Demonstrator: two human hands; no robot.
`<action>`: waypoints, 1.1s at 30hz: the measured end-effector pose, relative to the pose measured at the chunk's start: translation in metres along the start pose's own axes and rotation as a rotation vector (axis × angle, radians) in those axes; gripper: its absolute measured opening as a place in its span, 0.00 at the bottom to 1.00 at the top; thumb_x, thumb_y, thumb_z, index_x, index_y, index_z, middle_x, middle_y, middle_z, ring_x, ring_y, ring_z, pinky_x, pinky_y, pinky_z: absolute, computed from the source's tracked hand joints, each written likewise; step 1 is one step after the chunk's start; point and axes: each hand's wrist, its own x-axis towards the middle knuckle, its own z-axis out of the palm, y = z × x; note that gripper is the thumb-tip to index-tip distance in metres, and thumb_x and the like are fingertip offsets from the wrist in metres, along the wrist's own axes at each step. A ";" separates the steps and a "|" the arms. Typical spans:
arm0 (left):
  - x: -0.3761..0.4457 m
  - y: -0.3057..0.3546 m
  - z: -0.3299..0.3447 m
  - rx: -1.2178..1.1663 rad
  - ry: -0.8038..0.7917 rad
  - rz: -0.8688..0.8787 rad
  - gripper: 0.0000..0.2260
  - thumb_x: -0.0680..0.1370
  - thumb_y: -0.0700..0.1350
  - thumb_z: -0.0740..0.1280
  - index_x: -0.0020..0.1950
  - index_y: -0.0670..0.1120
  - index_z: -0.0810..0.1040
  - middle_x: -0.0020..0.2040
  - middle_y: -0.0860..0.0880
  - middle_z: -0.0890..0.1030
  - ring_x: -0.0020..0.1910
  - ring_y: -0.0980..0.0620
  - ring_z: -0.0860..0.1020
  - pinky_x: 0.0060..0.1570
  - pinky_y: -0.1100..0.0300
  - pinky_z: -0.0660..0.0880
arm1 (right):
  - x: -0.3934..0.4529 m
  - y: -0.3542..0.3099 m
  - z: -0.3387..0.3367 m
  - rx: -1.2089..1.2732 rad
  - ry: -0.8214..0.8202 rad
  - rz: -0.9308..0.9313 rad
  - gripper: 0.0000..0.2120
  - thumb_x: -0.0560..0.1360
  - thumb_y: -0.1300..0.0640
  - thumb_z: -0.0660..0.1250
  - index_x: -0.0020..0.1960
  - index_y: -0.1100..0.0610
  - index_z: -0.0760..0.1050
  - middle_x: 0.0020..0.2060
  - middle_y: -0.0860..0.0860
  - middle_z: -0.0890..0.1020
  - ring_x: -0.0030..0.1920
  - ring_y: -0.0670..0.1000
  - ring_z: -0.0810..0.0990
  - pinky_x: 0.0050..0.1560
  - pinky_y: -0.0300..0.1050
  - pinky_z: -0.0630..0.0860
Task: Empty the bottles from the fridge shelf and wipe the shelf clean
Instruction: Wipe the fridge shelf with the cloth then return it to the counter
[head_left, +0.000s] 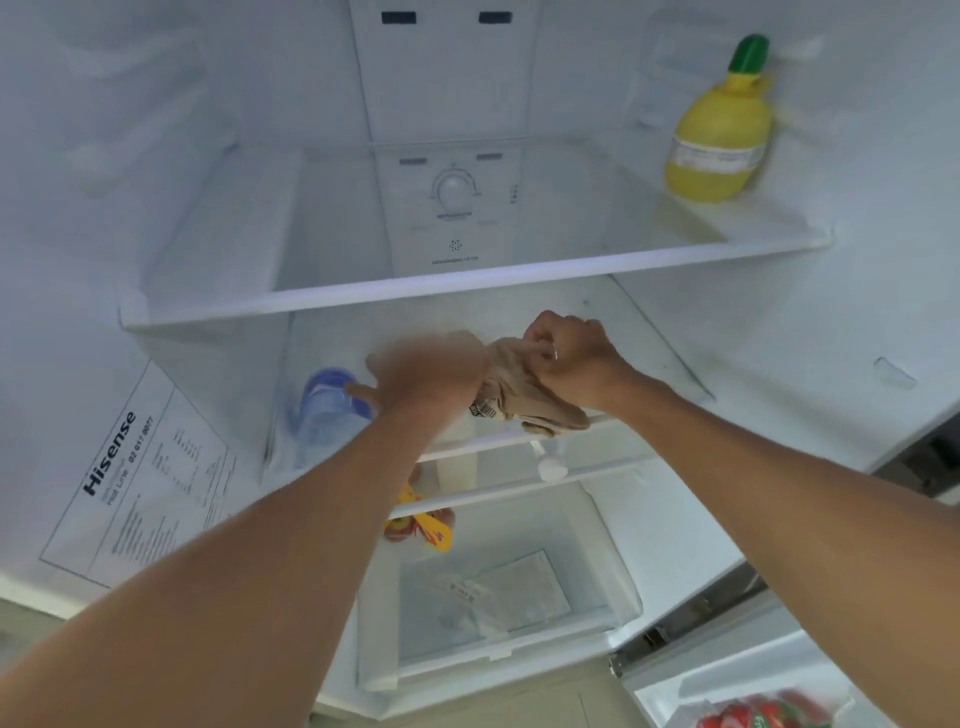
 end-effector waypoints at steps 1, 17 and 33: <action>-0.004 0.005 0.001 -0.058 0.022 0.002 0.25 0.79 0.63 0.52 0.66 0.51 0.76 0.60 0.44 0.79 0.68 0.36 0.70 0.73 0.30 0.57 | -0.006 0.000 -0.001 0.071 0.014 -0.003 0.05 0.77 0.53 0.62 0.52 0.45 0.72 0.47 0.54 0.80 0.46 0.53 0.78 0.45 0.44 0.76; -0.181 -0.087 -0.094 -0.705 0.052 0.264 0.11 0.74 0.55 0.75 0.49 0.49 0.83 0.42 0.58 0.84 0.45 0.58 0.82 0.50 0.64 0.79 | -0.231 -0.110 -0.077 0.659 0.406 -0.172 0.09 0.74 0.66 0.73 0.44 0.53 0.86 0.43 0.45 0.87 0.47 0.45 0.85 0.51 0.40 0.78; -0.383 -0.338 -0.429 -0.955 -0.044 0.390 0.10 0.75 0.48 0.78 0.52 0.46 0.86 0.50 0.44 0.88 0.52 0.42 0.86 0.54 0.42 0.83 | -0.436 -0.453 -0.094 0.845 0.281 -0.347 0.04 0.74 0.64 0.74 0.48 0.58 0.86 0.44 0.48 0.88 0.47 0.47 0.86 0.48 0.36 0.80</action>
